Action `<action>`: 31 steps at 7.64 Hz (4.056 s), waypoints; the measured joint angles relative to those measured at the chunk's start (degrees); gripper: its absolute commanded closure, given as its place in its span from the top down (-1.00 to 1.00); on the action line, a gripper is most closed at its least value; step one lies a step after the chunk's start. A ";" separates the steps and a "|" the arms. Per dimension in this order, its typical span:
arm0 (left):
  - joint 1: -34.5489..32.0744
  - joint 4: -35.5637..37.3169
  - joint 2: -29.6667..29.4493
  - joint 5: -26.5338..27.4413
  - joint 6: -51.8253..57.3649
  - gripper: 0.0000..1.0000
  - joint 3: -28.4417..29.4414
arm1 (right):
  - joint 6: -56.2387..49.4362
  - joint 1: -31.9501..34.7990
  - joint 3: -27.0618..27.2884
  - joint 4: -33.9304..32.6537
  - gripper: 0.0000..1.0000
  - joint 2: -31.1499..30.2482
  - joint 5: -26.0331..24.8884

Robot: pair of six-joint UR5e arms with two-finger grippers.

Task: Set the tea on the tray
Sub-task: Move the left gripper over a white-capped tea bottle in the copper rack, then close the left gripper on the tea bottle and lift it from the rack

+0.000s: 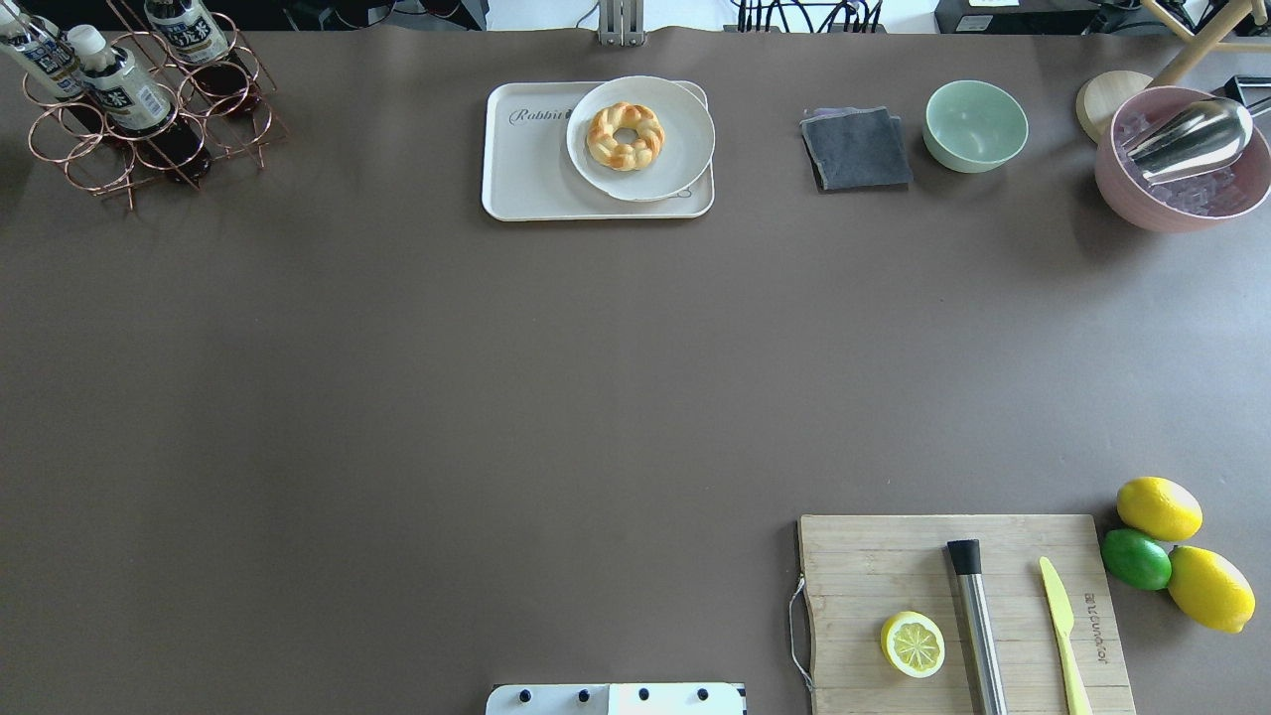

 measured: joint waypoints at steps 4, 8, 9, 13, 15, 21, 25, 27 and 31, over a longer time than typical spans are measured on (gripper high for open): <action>5.51 -7.53 -3.80 7.28 -8.46 0.97 -1.77 | 0.69 -0.18 -0.34 0.00 1.00 0.01 0.11; 6.62 -17.84 -6.33 16.95 -21.93 0.96 3.67 | 2.29 -0.19 -0.07 0.00 1.00 0.01 0.68; 6.90 -21.01 -7.23 18.34 -24.63 0.96 6.70 | 2.35 -0.19 0.02 0.00 1.00 0.01 0.70; 11.69 -26.41 -8.50 23.17 -34.36 0.68 10.30 | 2.31 -0.19 0.01 0.00 1.00 -0.07 0.63; 12.33 -26.50 -8.49 24.02 -33.37 0.68 10.69 | 2.31 -0.19 0.07 -0.01 1.00 -0.08 0.62; 11.29 -26.32 -8.83 24.25 -32.53 0.40 12.22 | 2.32 -0.16 0.25 0.00 1.00 -0.05 0.70; 10.56 -26.16 -10.50 24.17 -32.97 0.41 13.87 | 2.31 -0.19 0.24 0.00 1.00 -0.08 0.62; 10.50 -26.16 -11.36 24.16 -33.16 0.40 14.90 | 2.31 -0.19 0.19 0.00 1.00 -0.13 0.61; 10.49 -26.42 -11.89 24.16 -33.47 -0.69 15.65 | 2.31 -0.19 0.03 0.00 1.00 -0.17 0.58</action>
